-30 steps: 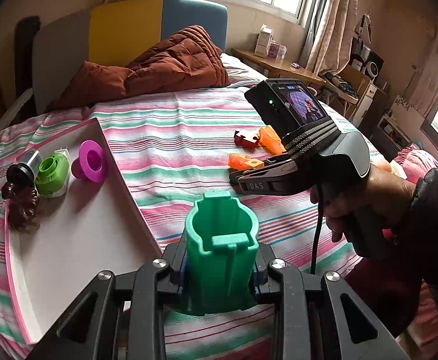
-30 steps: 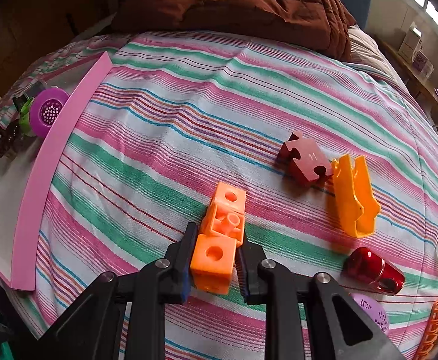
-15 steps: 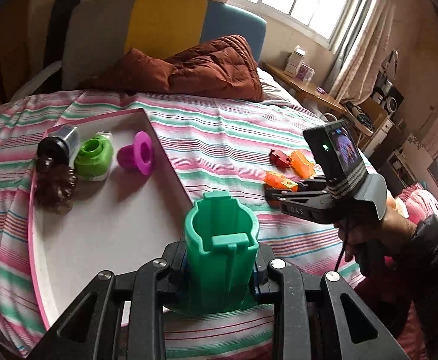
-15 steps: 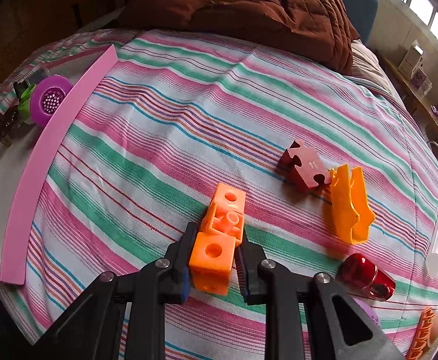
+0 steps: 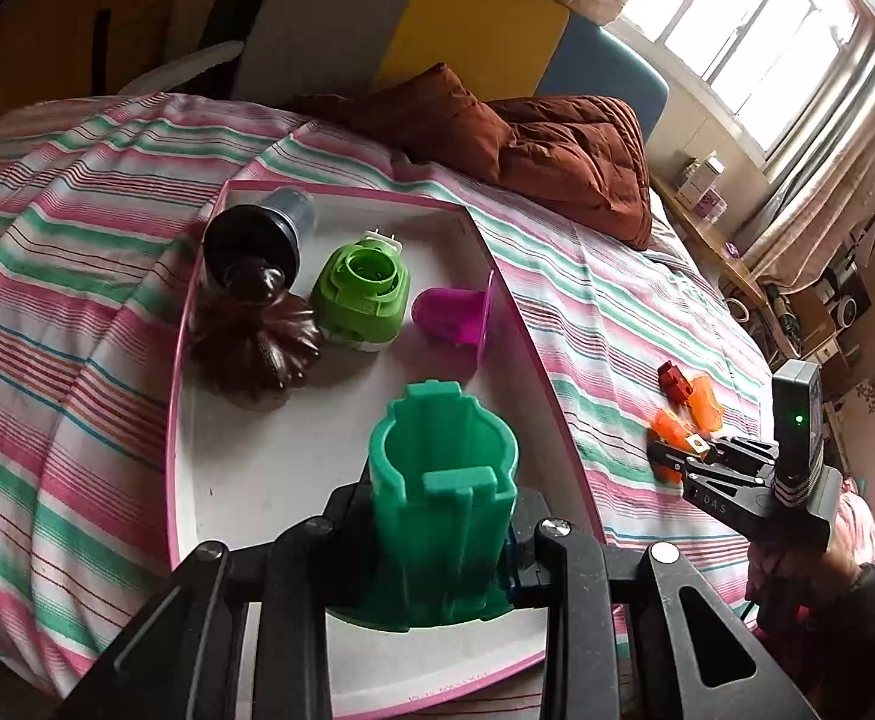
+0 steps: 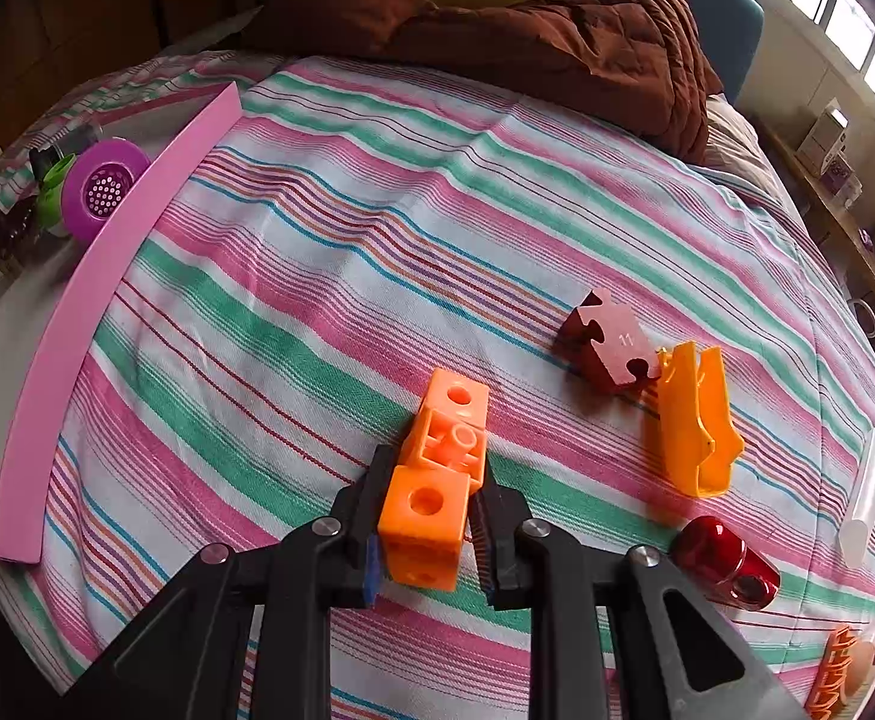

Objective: Organize rigid objects
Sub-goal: 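Carry the green stamp toward the tray with the left gripper, then lower the green stamp onto the tray and open the left gripper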

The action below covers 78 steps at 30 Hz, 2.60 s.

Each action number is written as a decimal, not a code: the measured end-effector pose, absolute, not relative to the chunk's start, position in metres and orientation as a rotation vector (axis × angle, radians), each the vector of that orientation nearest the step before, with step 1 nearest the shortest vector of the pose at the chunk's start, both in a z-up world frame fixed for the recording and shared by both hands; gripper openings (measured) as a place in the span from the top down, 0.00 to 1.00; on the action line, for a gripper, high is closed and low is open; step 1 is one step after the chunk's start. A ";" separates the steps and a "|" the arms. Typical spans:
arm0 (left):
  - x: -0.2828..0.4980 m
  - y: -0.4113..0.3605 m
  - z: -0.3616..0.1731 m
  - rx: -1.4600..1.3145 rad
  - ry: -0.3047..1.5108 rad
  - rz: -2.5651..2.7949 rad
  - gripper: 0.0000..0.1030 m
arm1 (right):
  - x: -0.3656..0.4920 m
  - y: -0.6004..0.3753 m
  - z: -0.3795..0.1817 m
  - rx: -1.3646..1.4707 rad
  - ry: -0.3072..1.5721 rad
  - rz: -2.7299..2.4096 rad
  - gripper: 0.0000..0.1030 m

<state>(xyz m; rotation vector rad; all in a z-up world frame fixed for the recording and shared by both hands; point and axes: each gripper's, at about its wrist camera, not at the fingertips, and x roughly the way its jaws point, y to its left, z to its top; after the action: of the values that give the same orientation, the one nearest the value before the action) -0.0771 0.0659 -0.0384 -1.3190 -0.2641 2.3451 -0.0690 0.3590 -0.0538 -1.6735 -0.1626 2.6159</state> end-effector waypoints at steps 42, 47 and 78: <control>-0.084 0.089 -0.061 -1.413 -0.120 2.388 0.70 | -0.070 0.354 -0.053 -1.651 -0.226 2.614 0.78; -0.100 0.102 -0.059 -1.373 -0.103 2.412 0.71 | -0.070 0.354 -0.053 -1.650 -0.232 2.614 0.78; -0.043 0.088 -0.038 -1.269 0.000 2.456 0.61 | -0.073 0.351 -0.053 -1.653 -0.249 2.604 0.78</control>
<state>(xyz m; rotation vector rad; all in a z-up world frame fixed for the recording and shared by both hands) -0.0434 0.0883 -0.0382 -1.2695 0.0000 2.4562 -0.0726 0.3514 -0.0526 -1.6525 -0.2489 2.6037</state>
